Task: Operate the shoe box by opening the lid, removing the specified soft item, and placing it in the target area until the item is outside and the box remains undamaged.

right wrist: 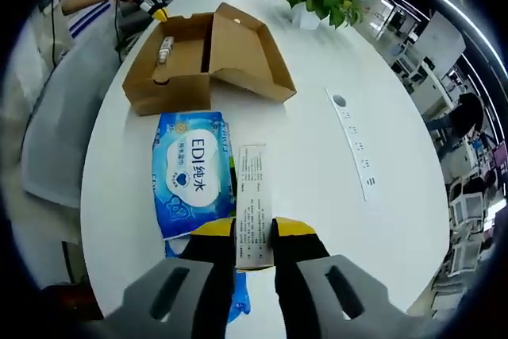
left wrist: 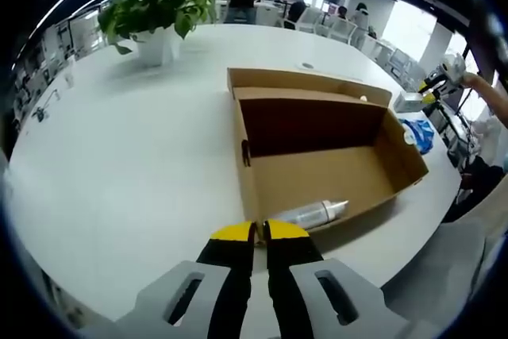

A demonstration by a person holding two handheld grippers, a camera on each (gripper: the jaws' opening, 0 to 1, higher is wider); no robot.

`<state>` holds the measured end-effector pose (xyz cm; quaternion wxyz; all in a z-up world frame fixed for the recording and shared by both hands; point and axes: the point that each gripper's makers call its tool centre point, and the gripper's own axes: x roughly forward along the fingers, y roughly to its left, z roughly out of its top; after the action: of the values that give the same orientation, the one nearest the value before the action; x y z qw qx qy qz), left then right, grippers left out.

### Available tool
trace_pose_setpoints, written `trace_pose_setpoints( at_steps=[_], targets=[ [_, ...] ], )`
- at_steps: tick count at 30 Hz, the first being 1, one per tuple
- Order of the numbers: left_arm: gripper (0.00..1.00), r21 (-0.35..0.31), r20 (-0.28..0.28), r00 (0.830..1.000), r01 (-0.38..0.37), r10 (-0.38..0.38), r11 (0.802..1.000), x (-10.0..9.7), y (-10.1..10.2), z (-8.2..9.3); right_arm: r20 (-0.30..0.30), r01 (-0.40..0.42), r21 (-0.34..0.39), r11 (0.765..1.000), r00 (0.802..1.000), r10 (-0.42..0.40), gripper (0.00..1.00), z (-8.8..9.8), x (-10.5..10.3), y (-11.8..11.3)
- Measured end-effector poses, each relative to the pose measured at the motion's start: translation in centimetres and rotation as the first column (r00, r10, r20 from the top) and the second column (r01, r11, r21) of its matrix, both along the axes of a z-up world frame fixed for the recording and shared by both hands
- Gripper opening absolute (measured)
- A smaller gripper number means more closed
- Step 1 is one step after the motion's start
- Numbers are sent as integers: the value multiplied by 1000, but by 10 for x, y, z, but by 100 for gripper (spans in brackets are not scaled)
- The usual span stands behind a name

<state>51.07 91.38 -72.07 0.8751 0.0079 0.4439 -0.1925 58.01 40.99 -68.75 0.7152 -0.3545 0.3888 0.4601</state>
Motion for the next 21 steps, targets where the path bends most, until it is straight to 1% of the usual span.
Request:
trace_pose_setpoints(
  at_steps=[3,12,16,21],
  targets=[
    [2,1,-3,1000,-1,1,1000,0,0,0,-3,4,-16,1000,1000,-4,15,-6,1,-7],
    [2,4,-8,1000,-5,5,1000,1,0,0,-26,-21,-57,998,999,20,15,-22,0,-18],
    [2,11,-12,1000,-1,1,1000,1,0,0,-34,-35,-66,997,999,33,15,-27,-1,-21],
    [2,14,-13,1000,-5,5,1000,1,0,-1,-52,-32,-80,996,998,28,15,-36,-1,-31]
  ],
)
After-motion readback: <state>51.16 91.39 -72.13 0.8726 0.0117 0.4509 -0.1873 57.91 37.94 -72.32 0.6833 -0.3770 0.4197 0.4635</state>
